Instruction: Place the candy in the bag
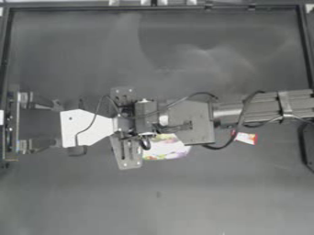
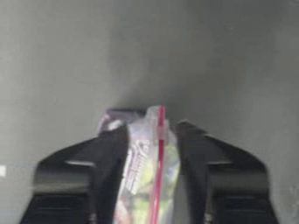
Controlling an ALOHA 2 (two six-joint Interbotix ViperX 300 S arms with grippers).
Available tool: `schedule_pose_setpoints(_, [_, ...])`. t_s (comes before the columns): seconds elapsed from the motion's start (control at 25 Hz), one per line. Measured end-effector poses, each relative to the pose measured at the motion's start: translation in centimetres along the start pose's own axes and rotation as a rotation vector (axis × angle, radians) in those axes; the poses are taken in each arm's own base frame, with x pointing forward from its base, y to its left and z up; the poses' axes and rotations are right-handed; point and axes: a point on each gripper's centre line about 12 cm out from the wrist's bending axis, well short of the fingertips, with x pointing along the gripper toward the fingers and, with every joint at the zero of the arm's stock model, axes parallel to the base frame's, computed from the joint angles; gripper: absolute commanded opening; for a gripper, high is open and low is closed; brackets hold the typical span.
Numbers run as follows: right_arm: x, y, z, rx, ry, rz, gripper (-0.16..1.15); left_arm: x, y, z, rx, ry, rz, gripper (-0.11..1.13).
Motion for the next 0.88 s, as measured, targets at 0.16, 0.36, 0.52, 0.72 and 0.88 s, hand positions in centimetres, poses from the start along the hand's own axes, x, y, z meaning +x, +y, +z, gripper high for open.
schedule_pose_setpoints(0.16, [0.00, -0.03, 0.11, 0.000, -0.001, -0.002, 0.73, 0.00, -0.03, 0.02, 0.000, -0.002, -0.001, 1.00])
schedule_pose_setpoints(0.36, [0.07, -0.15, 0.47, 0.001, -0.003, -0.003, 0.73, 0.00, 0.00, -0.05, 0.000, 0.000, 0.000, 1.00])
schedule_pose_setpoints(0.52, [0.22, -0.07, 0.44, -0.011, 0.013, -0.003, 0.72, -0.35, 0.00, -0.19, -0.003, -0.012, 0.000, 1.00])
schedule_pose_setpoints(0.72, [0.10, -0.08, 0.52, -0.013, 0.011, -0.002, 0.71, -0.67, 0.00, -0.04, -0.003, -0.031, 0.001, 1.00])
schedule_pose_setpoints(0.88, [-0.03, -0.13, 0.61, -0.013, 0.011, -0.004, 0.70, -0.67, 0.00, -0.11, -0.003, -0.029, 0.001, 1.00])
